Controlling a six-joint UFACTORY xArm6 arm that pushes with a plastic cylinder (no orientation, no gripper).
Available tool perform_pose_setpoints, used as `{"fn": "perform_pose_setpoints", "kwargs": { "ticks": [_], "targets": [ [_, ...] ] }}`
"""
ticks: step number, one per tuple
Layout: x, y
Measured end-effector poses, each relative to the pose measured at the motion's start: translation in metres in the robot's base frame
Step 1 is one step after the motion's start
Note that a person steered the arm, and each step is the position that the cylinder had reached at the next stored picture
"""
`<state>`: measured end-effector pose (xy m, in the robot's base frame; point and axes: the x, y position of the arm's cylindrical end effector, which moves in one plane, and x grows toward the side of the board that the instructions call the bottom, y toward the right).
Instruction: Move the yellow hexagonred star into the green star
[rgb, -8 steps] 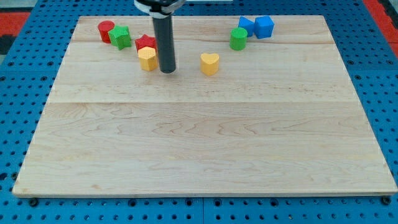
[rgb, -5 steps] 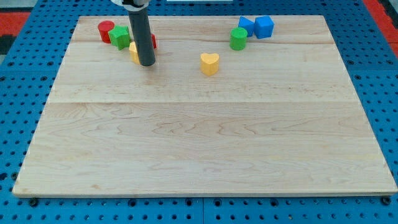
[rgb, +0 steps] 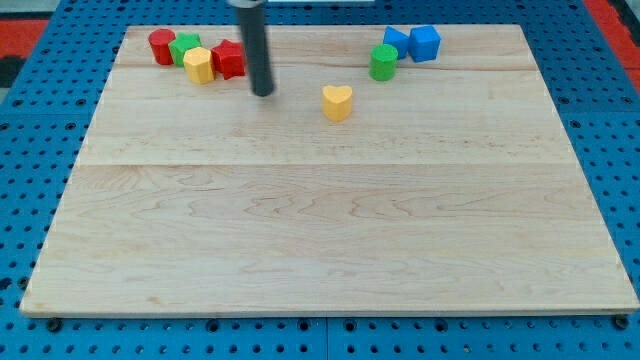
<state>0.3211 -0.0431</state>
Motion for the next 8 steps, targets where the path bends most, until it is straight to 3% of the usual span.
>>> {"fn": "perform_pose_setpoints", "kwargs": {
  "ticks": [2, 5, 6, 8],
  "targets": [
    [-0.031, 0.008],
    [-0.049, -0.098],
    [-0.049, -0.052],
    [-0.008, 0.099]
  ]
}}
